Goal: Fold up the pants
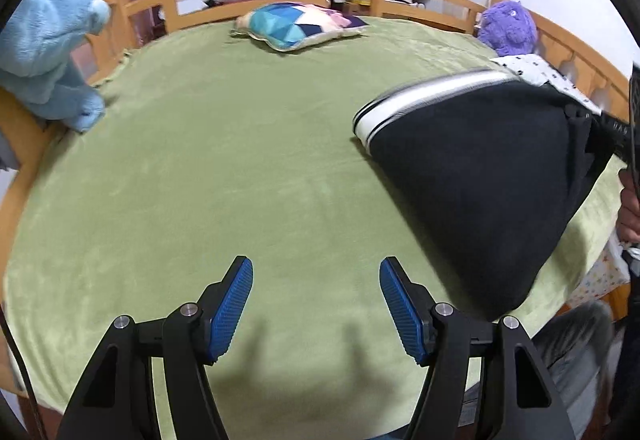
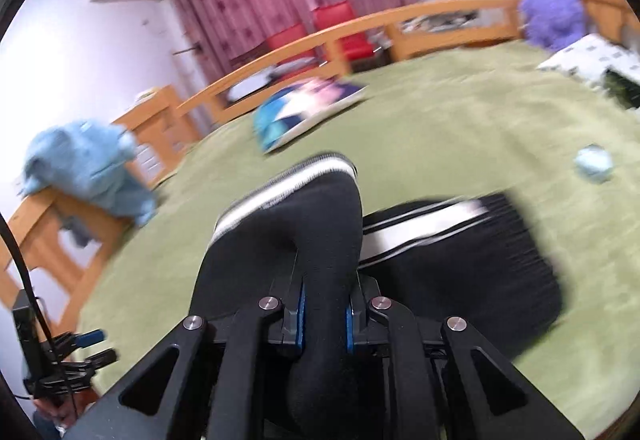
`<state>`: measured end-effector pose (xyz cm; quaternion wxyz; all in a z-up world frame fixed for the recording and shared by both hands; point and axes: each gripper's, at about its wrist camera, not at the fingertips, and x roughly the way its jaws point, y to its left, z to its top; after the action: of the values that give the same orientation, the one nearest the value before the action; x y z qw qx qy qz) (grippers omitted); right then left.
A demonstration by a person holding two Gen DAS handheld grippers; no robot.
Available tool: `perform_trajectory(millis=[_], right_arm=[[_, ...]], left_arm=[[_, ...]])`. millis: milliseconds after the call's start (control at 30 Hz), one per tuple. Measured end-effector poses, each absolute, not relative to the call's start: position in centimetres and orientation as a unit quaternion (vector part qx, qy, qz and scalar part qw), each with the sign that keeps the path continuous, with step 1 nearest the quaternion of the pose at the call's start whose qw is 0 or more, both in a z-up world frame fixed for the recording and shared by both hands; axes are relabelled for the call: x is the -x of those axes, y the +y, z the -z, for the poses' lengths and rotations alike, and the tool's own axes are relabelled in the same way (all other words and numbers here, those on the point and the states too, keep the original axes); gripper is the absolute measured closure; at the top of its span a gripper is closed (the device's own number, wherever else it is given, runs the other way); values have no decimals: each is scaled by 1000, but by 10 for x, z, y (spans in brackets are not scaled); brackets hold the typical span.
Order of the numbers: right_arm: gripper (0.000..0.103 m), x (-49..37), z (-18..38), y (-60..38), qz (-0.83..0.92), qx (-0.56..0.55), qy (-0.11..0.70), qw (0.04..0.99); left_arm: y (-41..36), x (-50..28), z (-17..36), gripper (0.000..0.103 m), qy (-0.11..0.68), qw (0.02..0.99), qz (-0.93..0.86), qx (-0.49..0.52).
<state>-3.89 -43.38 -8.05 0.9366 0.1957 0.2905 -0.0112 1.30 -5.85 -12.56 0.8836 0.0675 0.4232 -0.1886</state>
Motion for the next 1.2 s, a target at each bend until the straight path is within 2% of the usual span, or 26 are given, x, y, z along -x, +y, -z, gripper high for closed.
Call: perform_trajectory(millis=[133, 267, 500, 667, 733, 900, 933, 1000, 1033, 1167, 1200], right_arm=[[89, 40, 104, -498, 69, -205, 323, 921], [80, 29, 150, -520, 80, -193, 393, 895], [78, 73, 119, -506, 95, -179, 299, 933], [77, 66, 157, -505, 104, -122, 378, 912], [77, 70, 169, -506, 101, -126, 383, 909], [74, 80, 154, -511, 71, -113, 393, 910], [71, 82, 146, -513, 68, -117, 376, 917], [51, 77, 136, -516, 69, -119, 351, 926], [48, 72, 134, -516, 70, -120, 347, 928], [49, 27, 144, -520, 64, -136, 360, 921], [63, 15, 150, -521, 58, -144, 371, 915]], left_arm=[[-98, -23, 130, 39, 431, 873, 221, -60], [-136, -23, 132, 39, 434, 862, 252, -70], [-179, -18, 122, 39, 428, 849, 304, -59], [-211, -14, 160, 39, 475, 822, 303, -80], [-216, -13, 173, 39, 485, 818, 296, -88], [-201, -17, 165, 39, 487, 813, 315, -56], [-200, -18, 164, 39, 487, 814, 312, -56], [-198, -21, 163, 39, 486, 817, 304, -60], [-196, -22, 162, 39, 485, 818, 303, -59], [-188, -25, 161, 38, 488, 819, 298, -52], [-185, -26, 161, 38, 489, 819, 297, -51]])
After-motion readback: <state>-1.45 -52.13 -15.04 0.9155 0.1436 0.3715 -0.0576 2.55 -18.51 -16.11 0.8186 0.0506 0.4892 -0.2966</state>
